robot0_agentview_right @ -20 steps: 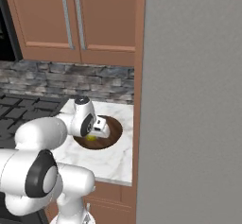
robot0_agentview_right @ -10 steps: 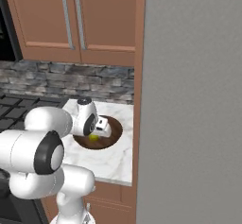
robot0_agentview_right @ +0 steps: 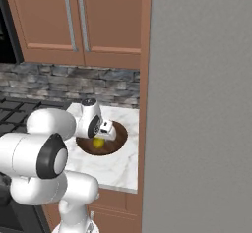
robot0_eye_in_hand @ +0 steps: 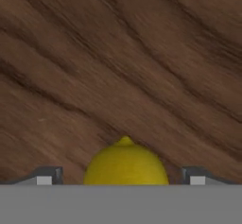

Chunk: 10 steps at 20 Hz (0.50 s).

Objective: Take the lemon, broccoli, and fish from the freezer and place them in the bowl on the counter.

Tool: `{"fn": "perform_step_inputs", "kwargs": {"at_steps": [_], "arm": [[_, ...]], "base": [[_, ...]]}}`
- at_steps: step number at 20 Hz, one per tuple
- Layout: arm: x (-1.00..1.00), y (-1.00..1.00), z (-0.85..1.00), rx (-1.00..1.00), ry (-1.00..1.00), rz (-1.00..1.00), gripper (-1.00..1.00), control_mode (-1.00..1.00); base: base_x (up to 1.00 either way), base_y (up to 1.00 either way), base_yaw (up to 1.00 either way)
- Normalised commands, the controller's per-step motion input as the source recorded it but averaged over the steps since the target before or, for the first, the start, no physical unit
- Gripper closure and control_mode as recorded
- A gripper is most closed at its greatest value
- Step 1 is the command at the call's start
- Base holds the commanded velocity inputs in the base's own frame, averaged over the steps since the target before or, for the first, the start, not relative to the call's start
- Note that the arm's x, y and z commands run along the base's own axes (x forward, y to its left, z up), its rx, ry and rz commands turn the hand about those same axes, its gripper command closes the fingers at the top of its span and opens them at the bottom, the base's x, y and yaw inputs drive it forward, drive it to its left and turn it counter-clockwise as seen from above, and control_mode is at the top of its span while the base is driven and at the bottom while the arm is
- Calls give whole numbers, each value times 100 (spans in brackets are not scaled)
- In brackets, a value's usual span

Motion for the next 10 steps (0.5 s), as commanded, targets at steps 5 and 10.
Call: {"fn": "perform_step_inputs", "kwargs": {"at_steps": [5, 10], "arm": [[-41, -4, 41, 0, -8, 0, -100, -100], [-45, 0, 46, 0, -11, 0, -100, -100]], "base": [[0, 0, 0], [0, 0, 0]]}}
